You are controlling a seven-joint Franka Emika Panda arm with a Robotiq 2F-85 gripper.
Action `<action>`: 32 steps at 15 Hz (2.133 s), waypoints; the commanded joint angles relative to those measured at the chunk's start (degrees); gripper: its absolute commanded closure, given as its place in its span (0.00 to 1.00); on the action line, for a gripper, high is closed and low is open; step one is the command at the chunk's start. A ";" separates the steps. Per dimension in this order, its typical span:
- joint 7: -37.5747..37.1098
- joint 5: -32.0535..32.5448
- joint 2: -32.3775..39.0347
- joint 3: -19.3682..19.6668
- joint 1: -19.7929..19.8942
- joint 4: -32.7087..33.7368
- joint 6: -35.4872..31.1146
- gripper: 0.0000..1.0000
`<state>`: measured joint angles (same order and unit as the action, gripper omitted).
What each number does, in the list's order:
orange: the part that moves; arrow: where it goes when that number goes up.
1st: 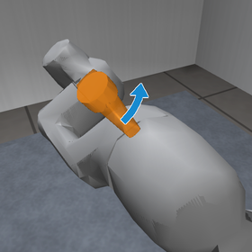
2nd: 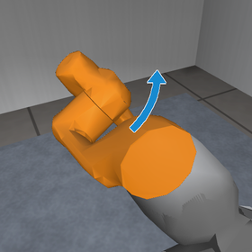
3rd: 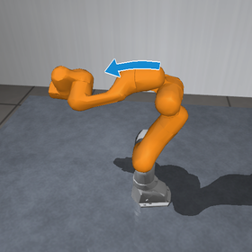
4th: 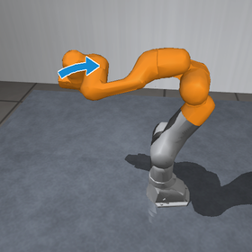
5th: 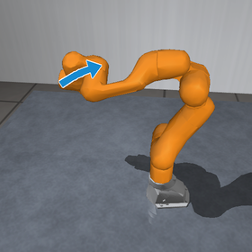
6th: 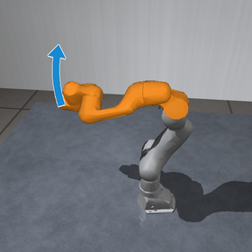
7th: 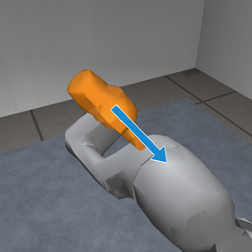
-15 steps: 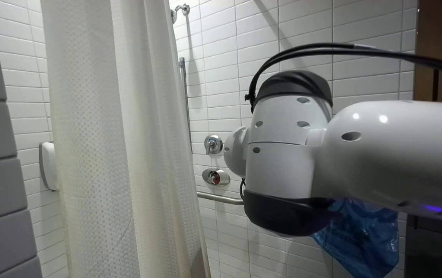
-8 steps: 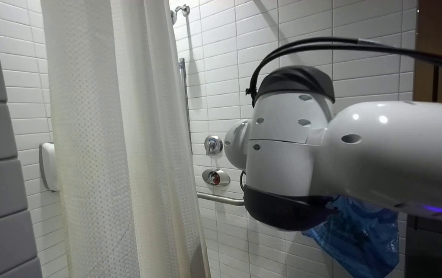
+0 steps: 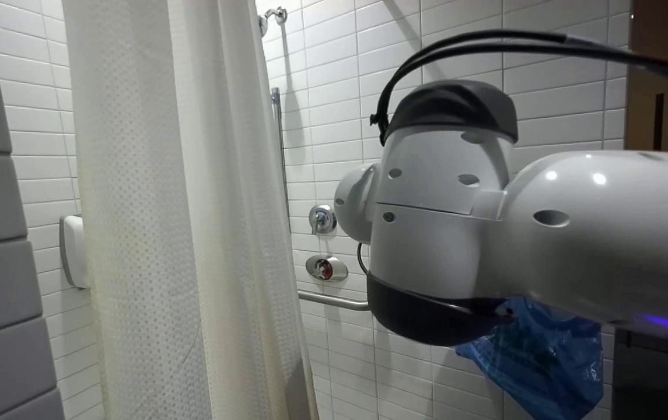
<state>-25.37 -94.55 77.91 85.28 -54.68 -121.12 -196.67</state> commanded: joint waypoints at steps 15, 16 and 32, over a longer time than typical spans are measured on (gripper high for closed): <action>-0.73 -1.47 0.38 13.00 -2.23 -2.28 7.69 0.98; -0.68 -1.48 0.36 13.26 -2.46 -2.48 7.75 0.98; 1.18 -8.79 5.21 20.37 -7.86 -7.96 12.84 0.98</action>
<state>-25.99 -100.22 80.14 103.80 -62.19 -128.11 -186.57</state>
